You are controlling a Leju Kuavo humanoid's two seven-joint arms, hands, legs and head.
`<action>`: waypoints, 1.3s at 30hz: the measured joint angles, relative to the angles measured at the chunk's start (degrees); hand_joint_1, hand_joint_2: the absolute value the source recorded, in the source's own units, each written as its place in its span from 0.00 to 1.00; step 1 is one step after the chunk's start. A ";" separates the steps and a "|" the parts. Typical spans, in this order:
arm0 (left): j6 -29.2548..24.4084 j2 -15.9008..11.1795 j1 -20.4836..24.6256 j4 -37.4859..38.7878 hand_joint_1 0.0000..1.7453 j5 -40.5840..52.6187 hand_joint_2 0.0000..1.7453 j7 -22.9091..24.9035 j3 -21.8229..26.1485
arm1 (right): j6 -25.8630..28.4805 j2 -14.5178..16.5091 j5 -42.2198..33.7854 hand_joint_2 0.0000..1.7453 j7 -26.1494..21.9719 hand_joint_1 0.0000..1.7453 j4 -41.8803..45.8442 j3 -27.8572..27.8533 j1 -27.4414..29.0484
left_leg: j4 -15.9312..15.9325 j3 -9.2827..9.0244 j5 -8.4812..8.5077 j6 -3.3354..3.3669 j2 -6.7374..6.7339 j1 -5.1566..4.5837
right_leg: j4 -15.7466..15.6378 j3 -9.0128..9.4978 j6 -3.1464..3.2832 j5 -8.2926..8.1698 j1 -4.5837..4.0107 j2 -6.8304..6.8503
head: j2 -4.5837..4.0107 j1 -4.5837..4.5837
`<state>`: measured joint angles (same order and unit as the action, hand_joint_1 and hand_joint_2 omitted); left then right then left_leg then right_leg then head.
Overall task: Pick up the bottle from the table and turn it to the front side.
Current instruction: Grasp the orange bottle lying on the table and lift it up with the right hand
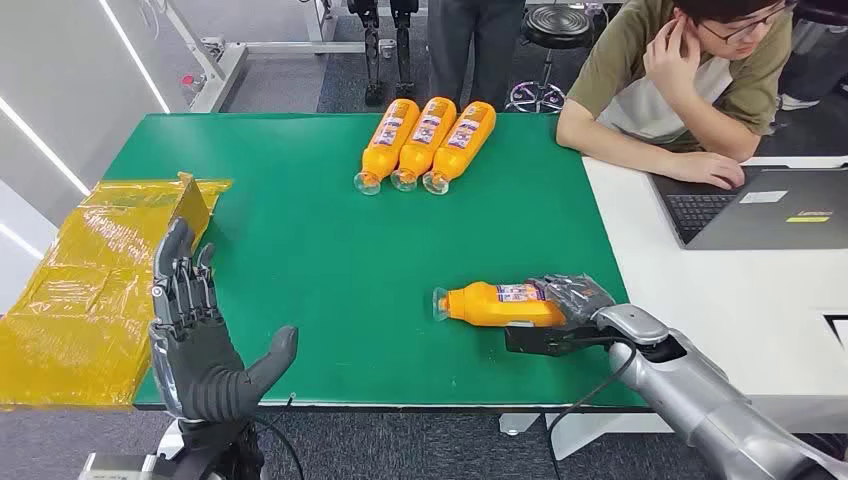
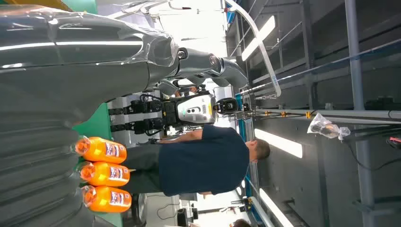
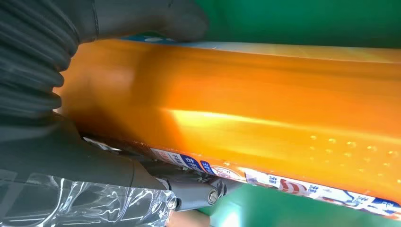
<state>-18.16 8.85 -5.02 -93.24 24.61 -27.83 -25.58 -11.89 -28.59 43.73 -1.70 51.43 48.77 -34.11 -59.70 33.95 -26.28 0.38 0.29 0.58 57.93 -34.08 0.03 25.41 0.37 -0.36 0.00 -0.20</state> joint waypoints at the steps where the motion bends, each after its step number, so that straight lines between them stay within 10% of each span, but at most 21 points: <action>1: 0.01 0.00 0.00 0.00 0.00 0.00 1.00 0.00 0.00 | -0.01 -0.09 0.05 1.00 0.00 1.00 0.14 -0.09 0.10 | 0.00 0.00 0.00 0.01 0.00 0.00 | -0.01 0.00 -0.01 -0.01 0.00 0.00 | 0.00 -0.01; 11: -0.02 -0.03 0.00 0.00 0.00 -0.01 1.00 -0.17 0.01 | 2.17 -0.72 2.39 1.00 0.22 1.00 2.17 -2.31 2.37 | 0.00 -0.01 -0.02 0.06 0.03 0.00 | -0.04 0.07 -0.03 -0.02 -0.01 0.02 | 0.00 -0.01; 18: -1.16 -0.07 -0.91 -0.02 0.00 0.01 1.00 -1.11 0.20 | 13.44 0.66 5.73 1.00 -1.37 1.00 5.25 -7.29 6.85 | 0.02 0.15 -0.03 0.07 0.06 0.03 | -0.02 0.01 -0.04 -0.01 -0.01 0.05 | 0.00 -0.02; 26: 4.09 1.18 -1.62 1.34 0.00 -12.88 1.00 2.11 0.22 | 48.57 15.10 -9.46 1.00 -18.35 1.00 19.23 -18.79 20.22 | 0.12 0.43 0.02 -0.03 0.07 0.06 | 0.05 -0.47 0.11 0.04 -0.07 0.05 | 0.00 0.01; 30: 7.33 1.87 -0.55 5.01 0.00 -19.65 1.00 2.50 -1.06 | 50.29 22.78 -13.46 1.00 -25.18 1.00 26.76 -21.03 26.44 | 0.21 0.45 -0.04 -0.15 0.07 0.08 | 0.09 -0.52 0.26 0.16 -0.11 0.06 | 0.00 0.00; 39: 9.97 1.45 0.56 7.99 0.00 -19.89 1.00 2.52 -3.05 | 48.74 27.23 -12.09 1.00 -18.69 1.00 35.10 -19.24 33.53 | 0.21 0.52 -0.07 -0.17 0.02 0.04 | 0.07 -0.58 0.27 0.18 -0.04 0.04 | 0.00 -0.01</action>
<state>-8.19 10.30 -4.45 -85.25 4.72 -25.31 -28.63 36.85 -1.36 31.63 -20.39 86.53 29.53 -0.58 -59.49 34.47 -26.35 0.21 0.30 0.62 58.00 -34.66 0.29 25.59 0.33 -0.32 0.00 -0.20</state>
